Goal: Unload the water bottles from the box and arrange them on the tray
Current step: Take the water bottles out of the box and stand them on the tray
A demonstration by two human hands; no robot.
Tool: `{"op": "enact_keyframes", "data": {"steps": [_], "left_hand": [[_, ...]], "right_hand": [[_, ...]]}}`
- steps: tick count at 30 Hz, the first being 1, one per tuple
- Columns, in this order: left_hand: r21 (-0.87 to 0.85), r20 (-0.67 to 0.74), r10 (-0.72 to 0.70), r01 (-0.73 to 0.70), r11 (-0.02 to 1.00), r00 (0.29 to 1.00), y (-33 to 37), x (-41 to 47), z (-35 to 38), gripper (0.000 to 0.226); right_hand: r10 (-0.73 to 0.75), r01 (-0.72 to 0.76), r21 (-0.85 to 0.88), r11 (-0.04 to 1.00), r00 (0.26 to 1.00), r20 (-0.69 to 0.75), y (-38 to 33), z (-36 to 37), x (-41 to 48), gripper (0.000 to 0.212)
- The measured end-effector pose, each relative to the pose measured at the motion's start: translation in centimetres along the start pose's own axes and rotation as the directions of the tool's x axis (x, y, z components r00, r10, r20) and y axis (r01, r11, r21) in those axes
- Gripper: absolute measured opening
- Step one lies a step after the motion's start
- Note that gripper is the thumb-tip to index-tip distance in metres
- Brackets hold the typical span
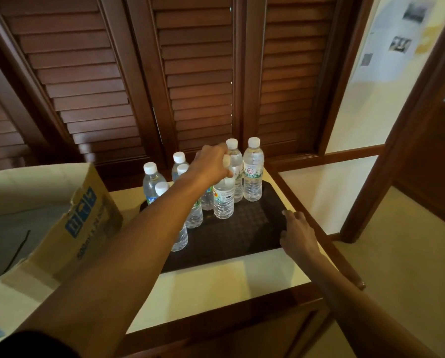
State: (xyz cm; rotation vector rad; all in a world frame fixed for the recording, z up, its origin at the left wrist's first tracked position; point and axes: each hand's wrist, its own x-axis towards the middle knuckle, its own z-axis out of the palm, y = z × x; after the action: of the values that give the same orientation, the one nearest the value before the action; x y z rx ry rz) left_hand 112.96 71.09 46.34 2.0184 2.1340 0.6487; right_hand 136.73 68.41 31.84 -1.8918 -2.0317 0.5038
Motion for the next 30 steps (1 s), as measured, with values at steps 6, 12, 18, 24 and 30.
{"op": "enact_keyframes", "data": {"steps": [6, 12, 18, 24, 30], "left_hand": [[-0.069, -0.077, -0.102, 0.097, 0.993, 0.992, -0.1, 0.7, 0.2, 0.045], [-0.094, -0.079, -0.093, 0.085, 0.992, 0.993, 0.3, 0.4, 0.2, 0.042], [-0.106, -0.083, -0.087, 0.078, 0.991, 0.993, 0.1, -0.2, 0.2, 0.046], [-0.046, -0.139, -0.03, 0.024, 0.999, 0.99, -0.3, -2.9, -1.9, 0.061], [-0.156, -0.272, 0.046, -0.091, 0.984, 0.961, -2.0, -8.9, -8.3, 0.043]], "right_hand": [[0.004, -0.005, 0.08, 0.997, 1.0, 0.007, 0.5, 0.1, 0.8, 0.065], [-0.007, 0.009, 0.088, 0.996, 1.0, -0.024, 1.0, 0.5, 1.1, 0.063], [0.003, -0.001, 0.064, 0.998, 1.0, -0.027, 0.8, 0.8, 1.1, 0.063], [-0.065, 0.074, 0.051, 0.996, 0.985, -0.157, -1.1, -0.6, 0.6, 0.054], [-0.345, 0.406, 0.17, 0.898, 0.889, -0.301, -9.1, -4.4, -1.1, 0.04]]}}
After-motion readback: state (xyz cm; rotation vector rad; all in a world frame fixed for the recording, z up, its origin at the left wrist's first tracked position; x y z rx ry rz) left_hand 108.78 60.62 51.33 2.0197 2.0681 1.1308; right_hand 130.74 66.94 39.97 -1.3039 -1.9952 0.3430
